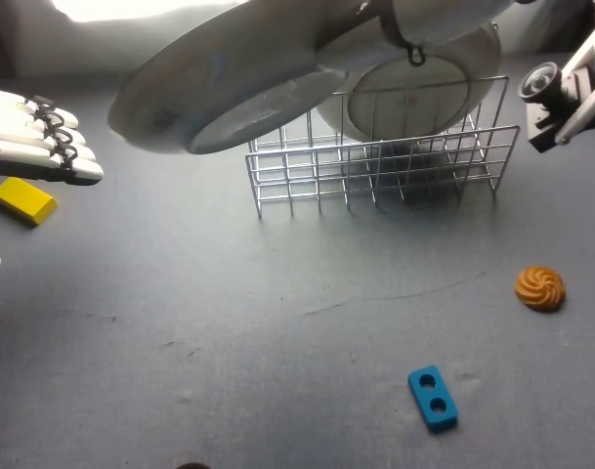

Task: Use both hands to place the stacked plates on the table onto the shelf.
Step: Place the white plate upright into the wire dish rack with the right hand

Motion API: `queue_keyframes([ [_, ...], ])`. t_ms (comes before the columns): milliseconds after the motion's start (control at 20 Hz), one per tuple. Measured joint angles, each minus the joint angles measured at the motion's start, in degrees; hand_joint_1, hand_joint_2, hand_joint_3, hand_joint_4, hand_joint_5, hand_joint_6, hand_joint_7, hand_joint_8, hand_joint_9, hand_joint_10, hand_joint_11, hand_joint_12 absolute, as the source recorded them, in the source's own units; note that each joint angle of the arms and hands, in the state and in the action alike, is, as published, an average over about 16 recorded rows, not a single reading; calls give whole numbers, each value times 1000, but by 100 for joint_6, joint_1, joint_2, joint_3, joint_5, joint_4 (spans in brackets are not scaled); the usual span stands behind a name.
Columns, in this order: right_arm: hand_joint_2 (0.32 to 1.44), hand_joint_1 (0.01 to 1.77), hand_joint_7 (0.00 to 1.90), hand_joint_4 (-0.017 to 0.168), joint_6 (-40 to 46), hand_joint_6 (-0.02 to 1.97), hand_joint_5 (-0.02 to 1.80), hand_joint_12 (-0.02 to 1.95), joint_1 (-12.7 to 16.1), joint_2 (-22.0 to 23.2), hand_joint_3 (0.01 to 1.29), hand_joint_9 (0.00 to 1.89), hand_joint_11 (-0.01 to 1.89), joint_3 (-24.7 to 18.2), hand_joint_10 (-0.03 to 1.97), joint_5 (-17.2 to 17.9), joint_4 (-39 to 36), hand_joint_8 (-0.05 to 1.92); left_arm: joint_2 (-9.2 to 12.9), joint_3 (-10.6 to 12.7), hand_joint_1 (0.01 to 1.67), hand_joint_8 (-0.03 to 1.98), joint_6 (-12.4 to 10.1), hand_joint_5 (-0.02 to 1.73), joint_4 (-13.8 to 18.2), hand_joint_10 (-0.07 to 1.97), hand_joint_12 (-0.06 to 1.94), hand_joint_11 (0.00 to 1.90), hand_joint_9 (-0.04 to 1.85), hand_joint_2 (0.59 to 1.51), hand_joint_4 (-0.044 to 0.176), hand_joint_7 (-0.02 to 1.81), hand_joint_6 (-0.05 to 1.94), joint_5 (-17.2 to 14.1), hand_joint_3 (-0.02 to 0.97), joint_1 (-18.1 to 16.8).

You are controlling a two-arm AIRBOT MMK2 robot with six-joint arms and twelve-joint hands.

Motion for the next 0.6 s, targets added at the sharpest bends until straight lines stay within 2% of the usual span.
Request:
queue_keyframes([
  [250,1036,1412,1013,-7,277,946,873,1136,-11,32,10,1007,913,83,1039,-206,16,878,0,-2,15,0,0,22,4,13,7,20,56,1173,1,74,18,1,22,0],
  [600,1034,1412,1019,-7,592,943,874,1141,-131,90,9,1005,908,227,1039,-202,14,879,0,-6,15,0,0,22,15,12,7,22,50,1173,1,68,18,2,22,0],
])
